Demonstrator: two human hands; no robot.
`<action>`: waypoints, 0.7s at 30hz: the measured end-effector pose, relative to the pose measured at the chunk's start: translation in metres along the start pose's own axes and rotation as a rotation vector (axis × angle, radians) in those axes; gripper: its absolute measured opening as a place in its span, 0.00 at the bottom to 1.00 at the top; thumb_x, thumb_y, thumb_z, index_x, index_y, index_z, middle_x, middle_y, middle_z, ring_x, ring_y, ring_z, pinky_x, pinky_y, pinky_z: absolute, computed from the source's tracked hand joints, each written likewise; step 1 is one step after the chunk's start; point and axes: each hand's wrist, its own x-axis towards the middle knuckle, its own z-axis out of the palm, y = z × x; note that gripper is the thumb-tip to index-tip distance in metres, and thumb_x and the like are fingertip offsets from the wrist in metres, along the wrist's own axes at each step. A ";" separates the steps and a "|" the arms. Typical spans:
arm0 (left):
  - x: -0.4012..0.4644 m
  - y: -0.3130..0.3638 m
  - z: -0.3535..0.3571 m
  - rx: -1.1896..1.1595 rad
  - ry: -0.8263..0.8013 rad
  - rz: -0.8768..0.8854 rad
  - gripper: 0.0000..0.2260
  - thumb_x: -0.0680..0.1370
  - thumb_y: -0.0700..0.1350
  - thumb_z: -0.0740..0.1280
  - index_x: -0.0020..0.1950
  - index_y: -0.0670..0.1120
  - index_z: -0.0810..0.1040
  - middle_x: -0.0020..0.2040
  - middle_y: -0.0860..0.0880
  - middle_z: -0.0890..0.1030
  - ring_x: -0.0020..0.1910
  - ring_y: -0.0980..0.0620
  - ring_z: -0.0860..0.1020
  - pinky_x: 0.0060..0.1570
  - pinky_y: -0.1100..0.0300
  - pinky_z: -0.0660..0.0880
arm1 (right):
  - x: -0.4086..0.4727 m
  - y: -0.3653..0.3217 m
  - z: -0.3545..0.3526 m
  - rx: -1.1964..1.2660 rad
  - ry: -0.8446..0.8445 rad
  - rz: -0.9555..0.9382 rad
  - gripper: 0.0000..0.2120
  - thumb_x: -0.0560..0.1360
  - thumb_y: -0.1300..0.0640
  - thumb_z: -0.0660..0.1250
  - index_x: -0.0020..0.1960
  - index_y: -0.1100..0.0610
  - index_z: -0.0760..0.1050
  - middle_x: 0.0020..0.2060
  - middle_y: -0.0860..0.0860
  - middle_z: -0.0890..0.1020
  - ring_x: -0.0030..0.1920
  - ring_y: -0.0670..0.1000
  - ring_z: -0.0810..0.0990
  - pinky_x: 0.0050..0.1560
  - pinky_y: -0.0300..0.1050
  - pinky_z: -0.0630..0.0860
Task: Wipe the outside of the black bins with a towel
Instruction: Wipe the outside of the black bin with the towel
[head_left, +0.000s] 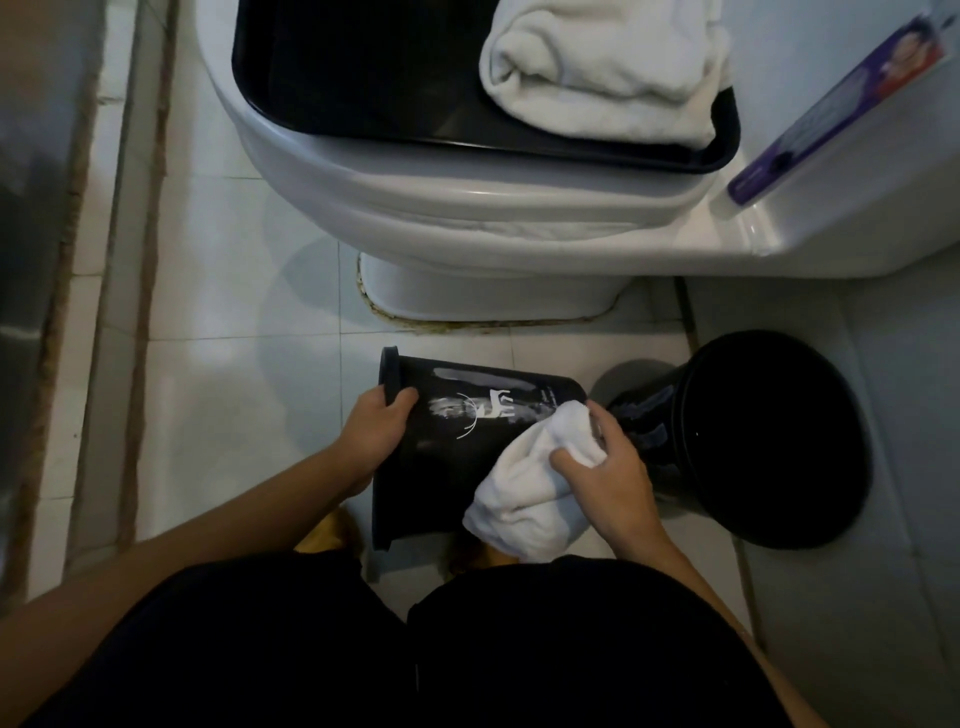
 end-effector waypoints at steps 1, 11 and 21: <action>-0.001 -0.002 0.000 -0.002 -0.010 -0.001 0.13 0.82 0.50 0.58 0.61 0.45 0.74 0.50 0.47 0.81 0.49 0.49 0.80 0.43 0.59 0.76 | -0.002 -0.006 -0.003 0.018 -0.011 -0.007 0.35 0.64 0.45 0.71 0.71 0.42 0.68 0.64 0.45 0.77 0.65 0.49 0.76 0.66 0.51 0.73; -0.003 -0.004 -0.005 0.097 -0.020 0.040 0.11 0.82 0.49 0.58 0.59 0.45 0.74 0.51 0.46 0.80 0.50 0.49 0.80 0.46 0.57 0.77 | -0.012 -0.072 -0.023 0.204 0.024 -0.140 0.24 0.70 0.53 0.72 0.65 0.41 0.72 0.56 0.41 0.80 0.56 0.43 0.78 0.58 0.51 0.78; -0.006 -0.014 -0.010 0.175 -0.022 0.094 0.13 0.82 0.49 0.59 0.52 0.42 0.79 0.48 0.44 0.83 0.48 0.47 0.81 0.51 0.50 0.78 | 0.008 -0.071 0.035 0.114 0.110 0.099 0.25 0.73 0.45 0.69 0.66 0.49 0.67 0.60 0.53 0.77 0.59 0.57 0.78 0.58 0.53 0.76</action>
